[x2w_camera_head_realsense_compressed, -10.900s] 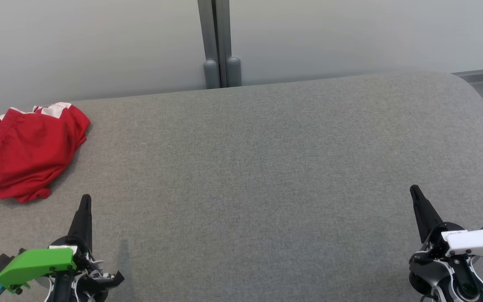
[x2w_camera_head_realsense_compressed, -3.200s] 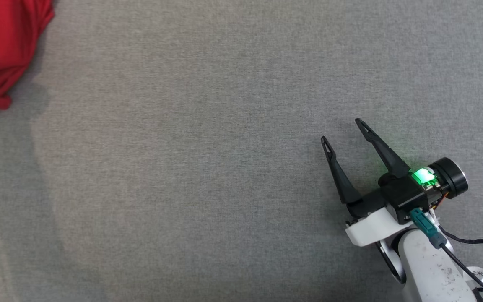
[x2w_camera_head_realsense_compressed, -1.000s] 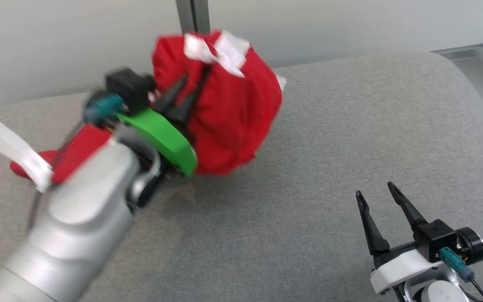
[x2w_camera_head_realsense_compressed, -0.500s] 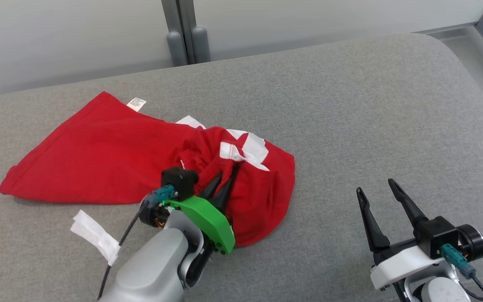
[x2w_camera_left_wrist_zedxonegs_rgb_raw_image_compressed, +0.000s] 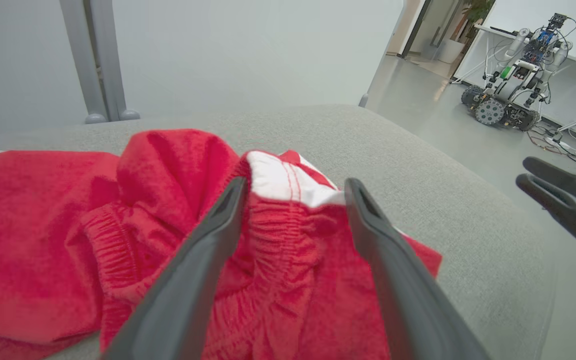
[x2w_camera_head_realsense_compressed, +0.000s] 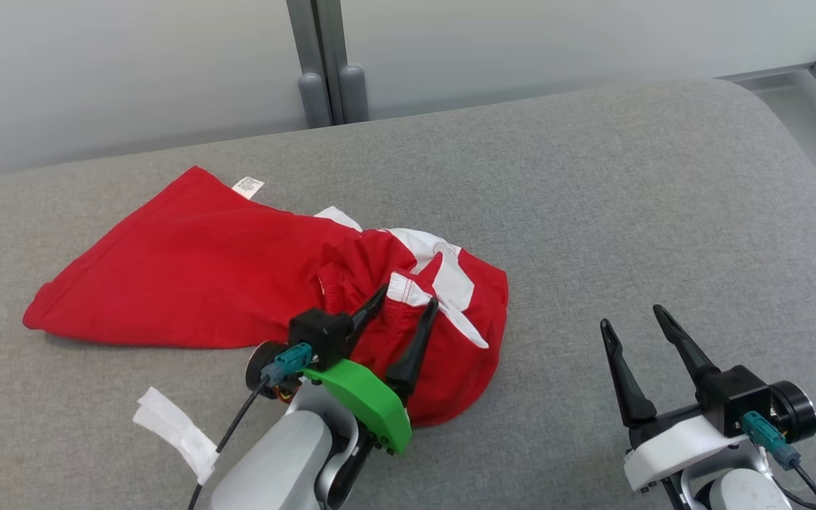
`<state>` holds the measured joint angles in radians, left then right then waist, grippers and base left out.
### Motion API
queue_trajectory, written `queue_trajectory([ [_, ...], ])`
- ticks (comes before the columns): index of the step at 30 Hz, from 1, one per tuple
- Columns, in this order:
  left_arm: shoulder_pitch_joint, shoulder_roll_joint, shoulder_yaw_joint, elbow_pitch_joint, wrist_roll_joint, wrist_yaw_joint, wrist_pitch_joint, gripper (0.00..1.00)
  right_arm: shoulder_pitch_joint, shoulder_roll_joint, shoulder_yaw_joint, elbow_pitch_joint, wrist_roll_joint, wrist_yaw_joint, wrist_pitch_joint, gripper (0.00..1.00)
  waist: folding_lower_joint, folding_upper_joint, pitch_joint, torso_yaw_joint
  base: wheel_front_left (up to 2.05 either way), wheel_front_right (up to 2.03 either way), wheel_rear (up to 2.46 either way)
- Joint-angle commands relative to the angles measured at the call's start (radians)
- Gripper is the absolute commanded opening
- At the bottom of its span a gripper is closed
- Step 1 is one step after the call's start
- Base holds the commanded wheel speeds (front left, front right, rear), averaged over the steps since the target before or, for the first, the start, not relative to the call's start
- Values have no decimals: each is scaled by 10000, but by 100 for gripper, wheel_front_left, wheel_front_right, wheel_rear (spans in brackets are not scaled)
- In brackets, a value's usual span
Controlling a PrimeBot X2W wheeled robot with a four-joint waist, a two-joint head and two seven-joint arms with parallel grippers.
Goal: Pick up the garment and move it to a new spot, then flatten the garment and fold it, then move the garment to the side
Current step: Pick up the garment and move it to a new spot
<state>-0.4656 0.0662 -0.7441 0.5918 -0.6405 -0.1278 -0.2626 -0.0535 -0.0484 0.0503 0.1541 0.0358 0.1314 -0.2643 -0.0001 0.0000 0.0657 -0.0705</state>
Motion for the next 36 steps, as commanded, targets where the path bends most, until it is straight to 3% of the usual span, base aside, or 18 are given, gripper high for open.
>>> queue_trajectory([
  [1, 321, -6, 274, -207, 224, -29, -30, 100, 75, -37, -11, 14, 64, -14, -4, 100, 1, 0, -192, 128, 0, 0, 0],
  [15, 2668, 238, 3684, -1825, 1941, 154, -20, 100, 360, -38, -77, 36, 122, -14, -4, 100, 1, 0, -801, 590, 0, 0, 0],
  [23, 4409, 72, 5403, -2586, 2603, 147, -21, 100, 529, -37, -120, 126, 286, -14, -3, 100, 1, 0, -969, 668, 0, 0, 0],
  [36, 4712, -104, 6051, -2225, 3048, -6, -21, 100, 588, -38, -5, 198, 341, -14, -3, 100, 1, 0, -1003, 732, 0, 0, 0],
])
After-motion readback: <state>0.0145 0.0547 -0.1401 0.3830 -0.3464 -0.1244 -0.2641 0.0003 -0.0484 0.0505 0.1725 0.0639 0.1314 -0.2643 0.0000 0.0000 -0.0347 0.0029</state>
